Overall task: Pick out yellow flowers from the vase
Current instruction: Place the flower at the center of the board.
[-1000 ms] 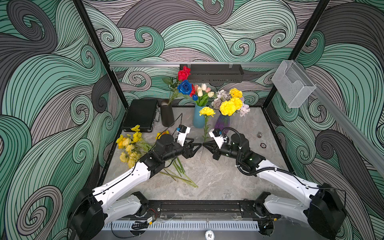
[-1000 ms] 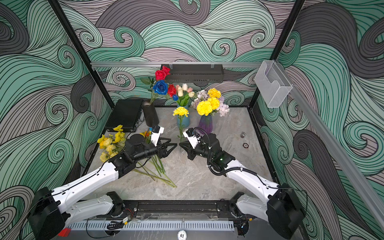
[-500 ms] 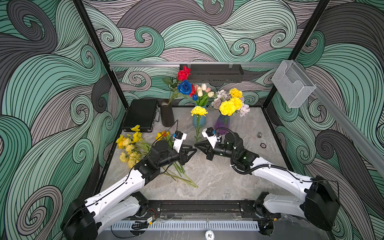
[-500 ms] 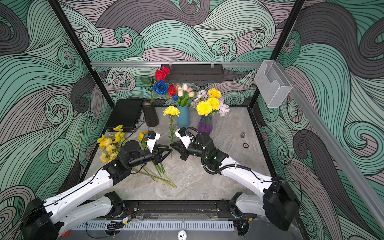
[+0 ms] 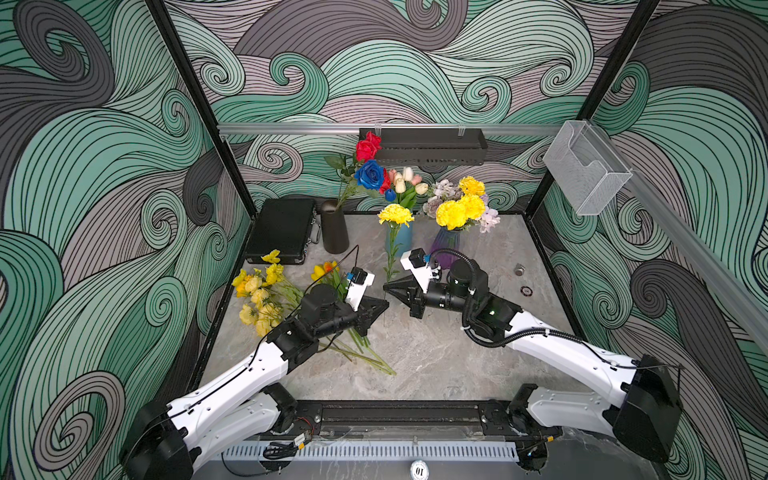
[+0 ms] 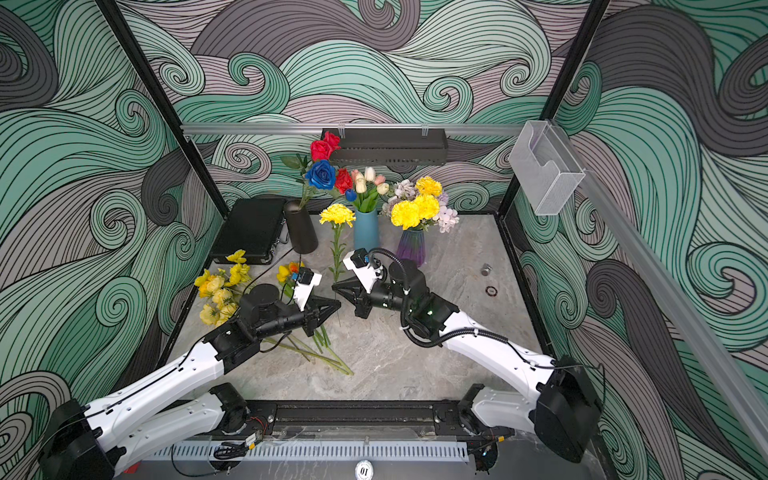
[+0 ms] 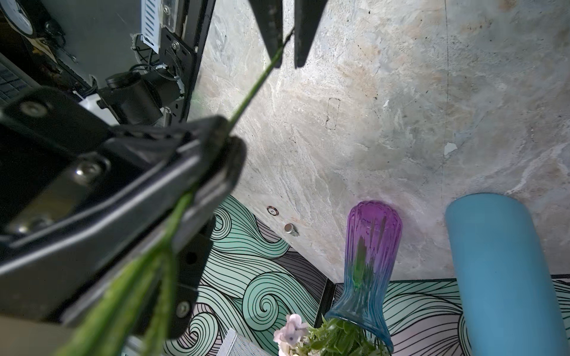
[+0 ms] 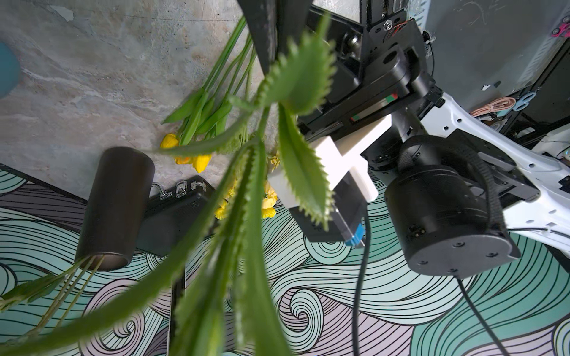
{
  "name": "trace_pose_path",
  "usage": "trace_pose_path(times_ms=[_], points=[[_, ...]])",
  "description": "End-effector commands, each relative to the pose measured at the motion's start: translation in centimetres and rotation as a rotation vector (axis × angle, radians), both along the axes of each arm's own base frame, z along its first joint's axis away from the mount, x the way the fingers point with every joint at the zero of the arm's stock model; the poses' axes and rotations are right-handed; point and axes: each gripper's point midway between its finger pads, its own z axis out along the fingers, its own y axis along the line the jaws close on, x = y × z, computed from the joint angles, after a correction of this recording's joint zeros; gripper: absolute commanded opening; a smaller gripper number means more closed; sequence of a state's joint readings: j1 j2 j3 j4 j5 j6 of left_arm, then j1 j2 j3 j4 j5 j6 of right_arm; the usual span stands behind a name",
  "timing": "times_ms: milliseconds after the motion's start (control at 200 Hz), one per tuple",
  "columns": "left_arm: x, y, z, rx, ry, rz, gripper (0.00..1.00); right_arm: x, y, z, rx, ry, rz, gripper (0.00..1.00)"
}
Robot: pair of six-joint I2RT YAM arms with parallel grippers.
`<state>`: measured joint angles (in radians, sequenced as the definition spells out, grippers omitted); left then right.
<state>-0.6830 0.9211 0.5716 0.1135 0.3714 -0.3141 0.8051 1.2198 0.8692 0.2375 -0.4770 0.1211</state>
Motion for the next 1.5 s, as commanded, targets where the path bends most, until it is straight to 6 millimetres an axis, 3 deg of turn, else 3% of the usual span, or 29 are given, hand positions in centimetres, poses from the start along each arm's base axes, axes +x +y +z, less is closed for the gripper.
trace_pose_path(times_ms=[0, 75, 130, 185, 340, 585, 920, 1281, 1366, 1496], points=[[0.3, -0.1, 2.0, -0.012, -0.035, -0.002, 0.07, -0.4, 0.2, 0.7, 0.017, 0.002, 0.012, 0.0], [0.3, -0.1, 1.9, -0.004, -0.034, 0.001, 0.07, -0.4, 0.3, 0.6, 0.015, 0.006, 0.013, 0.0], [0.4, 0.1, 1.9, 0.008, -0.037, 0.012, 0.17, -0.4, 0.3, 0.5, 0.011, 0.009, 0.017, 0.0], [0.5, 0.4, 1.9, 0.013, -0.044, 0.03, 0.2, -0.4, 0.3, 0.4, 0.006, 0.011, 0.015, 0.0], [0.8, 0.9, 2.7, 0.009, -0.069, 0.062, 0.19, -0.5, 0.5, -0.3, -0.011, 0.035, 0.024, 0.0], [0.6, 0.1, 2.6, 0.016, -0.044, 0.014, 0.08, -0.4, 0.9, -0.6, -0.015, 0.053, 0.034, 0.0], [0.9, 0.3, 2.7, 0.017, -0.048, 0.031, 0.19, -0.5, 1.3, -1.2, -0.015, 0.081, 0.051, 0.0], [0.9, 0.0, 2.4, 0.02, -0.02, 0.024, 0.03, -0.4, 1.3, -1.7, -0.023, 0.09, 0.04, 0.0], [0.9, 0.0, 1.9, 0.023, 0.007, 0.033, 0.01, -0.2, 1.0, -1.9, -0.035, 0.082, 0.024, 0.09], [1.2, 0.5, 0.4, 0.031, 0.093, 0.086, 0.0, 0.3, -0.1, -2.3, -0.082, 0.035, -0.038, 0.35]])
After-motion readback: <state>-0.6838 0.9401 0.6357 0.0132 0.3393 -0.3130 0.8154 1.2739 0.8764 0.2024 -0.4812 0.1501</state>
